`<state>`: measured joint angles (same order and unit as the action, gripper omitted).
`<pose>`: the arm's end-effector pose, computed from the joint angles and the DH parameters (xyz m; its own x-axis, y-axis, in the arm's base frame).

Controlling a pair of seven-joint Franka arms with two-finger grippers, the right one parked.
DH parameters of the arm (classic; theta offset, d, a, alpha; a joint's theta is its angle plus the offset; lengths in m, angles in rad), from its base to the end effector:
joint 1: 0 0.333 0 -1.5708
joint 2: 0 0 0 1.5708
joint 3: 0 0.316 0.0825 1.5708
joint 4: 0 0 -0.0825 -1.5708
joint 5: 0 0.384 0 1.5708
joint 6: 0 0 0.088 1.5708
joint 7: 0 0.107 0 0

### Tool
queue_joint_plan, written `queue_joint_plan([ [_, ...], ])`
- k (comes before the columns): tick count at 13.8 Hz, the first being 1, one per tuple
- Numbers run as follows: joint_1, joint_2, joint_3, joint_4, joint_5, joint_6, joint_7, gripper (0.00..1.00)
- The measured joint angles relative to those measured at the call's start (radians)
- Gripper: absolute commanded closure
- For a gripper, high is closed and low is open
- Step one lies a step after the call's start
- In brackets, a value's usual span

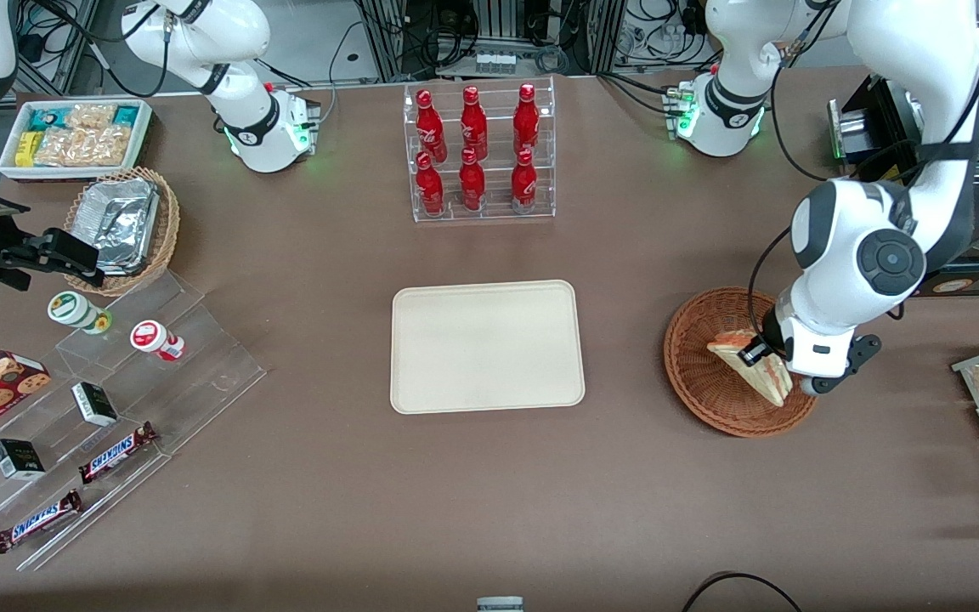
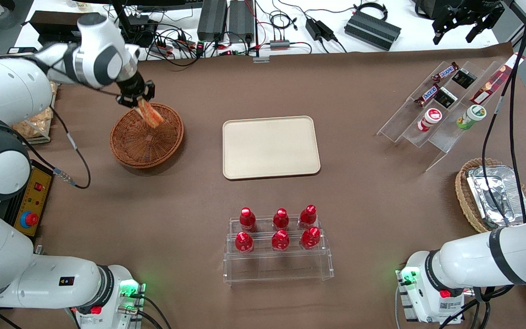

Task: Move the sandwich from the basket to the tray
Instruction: 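Lift the sandwich and carry it with the left gripper over the tray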

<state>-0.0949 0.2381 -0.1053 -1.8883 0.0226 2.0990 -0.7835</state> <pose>0.5981 -0.1172 0.3795 0.8393 0.5432 -0.0223 0.5430 -0.8396 -0.0144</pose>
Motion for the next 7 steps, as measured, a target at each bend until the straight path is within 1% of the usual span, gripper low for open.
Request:
queue_joint_plan([
  [3,-0.103,0.011,-0.003,0.136,0.000,-0.123,-0.014,0.87],
  [4,-0.144,0.024,-0.004,0.173,0.000,-0.155,-0.028,0.88],
  [5,-0.182,0.042,-0.004,0.206,0.003,-0.174,-0.039,0.91],
  [7,-0.251,0.082,-0.005,0.253,0.010,-0.181,-0.045,0.92],
])
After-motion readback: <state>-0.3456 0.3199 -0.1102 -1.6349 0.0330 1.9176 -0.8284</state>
